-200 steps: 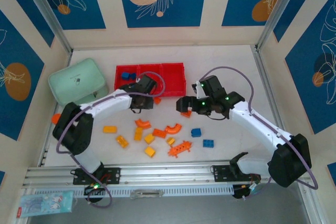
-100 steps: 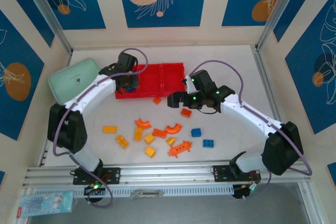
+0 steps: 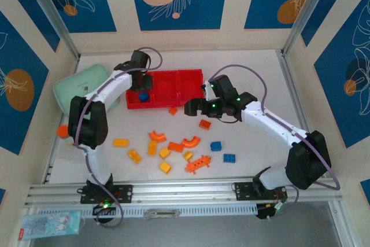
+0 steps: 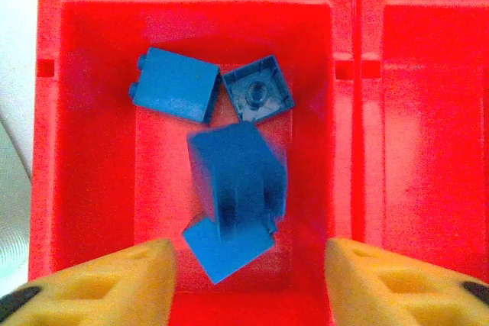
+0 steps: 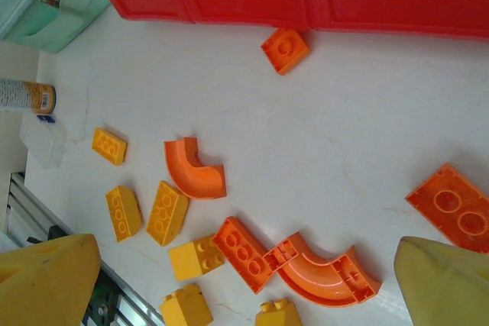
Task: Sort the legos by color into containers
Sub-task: Place the lego in the container, then pick up the lego from the middle-left of the table.
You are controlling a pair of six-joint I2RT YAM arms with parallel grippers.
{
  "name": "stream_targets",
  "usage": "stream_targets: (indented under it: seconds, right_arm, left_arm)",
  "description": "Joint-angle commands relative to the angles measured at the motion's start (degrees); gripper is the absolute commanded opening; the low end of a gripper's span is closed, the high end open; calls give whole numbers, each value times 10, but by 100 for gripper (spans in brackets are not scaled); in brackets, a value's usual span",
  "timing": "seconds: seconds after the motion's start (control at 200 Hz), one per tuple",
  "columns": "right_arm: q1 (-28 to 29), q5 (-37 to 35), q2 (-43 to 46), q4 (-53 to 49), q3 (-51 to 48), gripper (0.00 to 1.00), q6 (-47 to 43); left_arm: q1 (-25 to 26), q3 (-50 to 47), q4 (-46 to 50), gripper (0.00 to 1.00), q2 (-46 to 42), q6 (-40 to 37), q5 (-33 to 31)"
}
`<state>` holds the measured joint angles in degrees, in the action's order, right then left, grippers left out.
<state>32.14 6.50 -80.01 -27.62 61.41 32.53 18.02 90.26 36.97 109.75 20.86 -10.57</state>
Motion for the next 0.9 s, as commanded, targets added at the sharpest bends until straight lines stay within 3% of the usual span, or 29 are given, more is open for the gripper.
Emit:
stream_targets:
  seconds: [0.0, 0.29, 0.59, 0.895]
  right_arm:
    - [-9, 16, 10, -7, 16, 99, -4]
    - [-51, 10, 67, -48, -22, 99, -2]
    - [-87, 1, 142, -121, -74, 99, 5]
    - [-100, -15, 234, -198, -126, 99, 37]
  left_arm:
    - [-6, 28, 28, 59, -8, -9, 4]
    - [34, -79, -3, 59, -127, 37, 104]
    - [216, -193, -53, 60, -223, 116, 96]
    - [348, -229, -102, 62, -219, 178, 92]
